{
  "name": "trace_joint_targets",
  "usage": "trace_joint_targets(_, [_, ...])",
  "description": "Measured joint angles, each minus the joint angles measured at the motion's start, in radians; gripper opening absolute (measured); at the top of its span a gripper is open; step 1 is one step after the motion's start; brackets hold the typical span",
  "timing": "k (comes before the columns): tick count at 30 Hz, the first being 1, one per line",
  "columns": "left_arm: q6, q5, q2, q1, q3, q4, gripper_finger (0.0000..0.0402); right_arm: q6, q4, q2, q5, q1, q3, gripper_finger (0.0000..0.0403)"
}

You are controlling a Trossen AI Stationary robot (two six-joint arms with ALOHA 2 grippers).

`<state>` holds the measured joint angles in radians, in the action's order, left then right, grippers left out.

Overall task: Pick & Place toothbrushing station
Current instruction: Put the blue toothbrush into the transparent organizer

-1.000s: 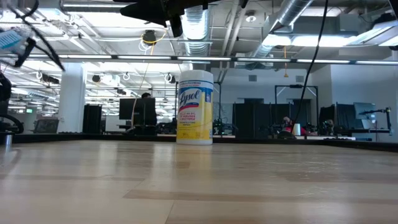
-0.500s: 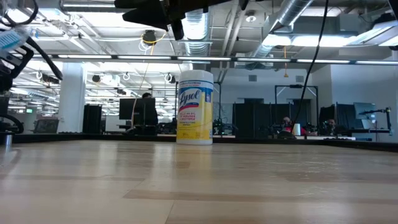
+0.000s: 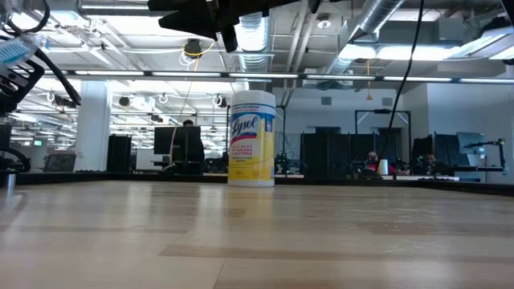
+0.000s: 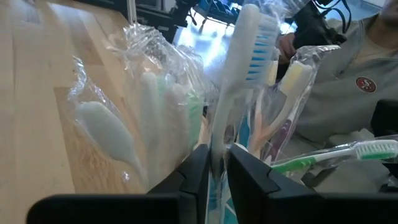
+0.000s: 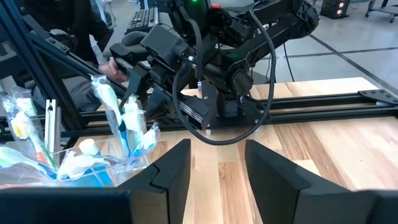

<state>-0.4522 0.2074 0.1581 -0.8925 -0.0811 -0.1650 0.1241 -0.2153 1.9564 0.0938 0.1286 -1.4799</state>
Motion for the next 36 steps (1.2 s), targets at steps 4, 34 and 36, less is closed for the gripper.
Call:
trace_joint_targets(4, [-0.001, 0.007, 0.000, 0.000, 0.000, 0.004, 0.0056, 0.000, -0.002, 0.000, -0.018, 0.008, 0.000, 0.0143])
trace_joint_targets(34, [0.020, 0.031, 0.058, 0.000, 0.010, 0.018, 0.0090, -0.027, -0.235, 0.117, -0.192, 0.068, -0.066, 0.0119])
trace_joint_targets(36, [0.018, 0.031, 0.058, 0.000, 0.010, 0.018, 0.0090, -0.027, -0.223, 0.153, -0.215, 0.068, -0.113, 0.0115])
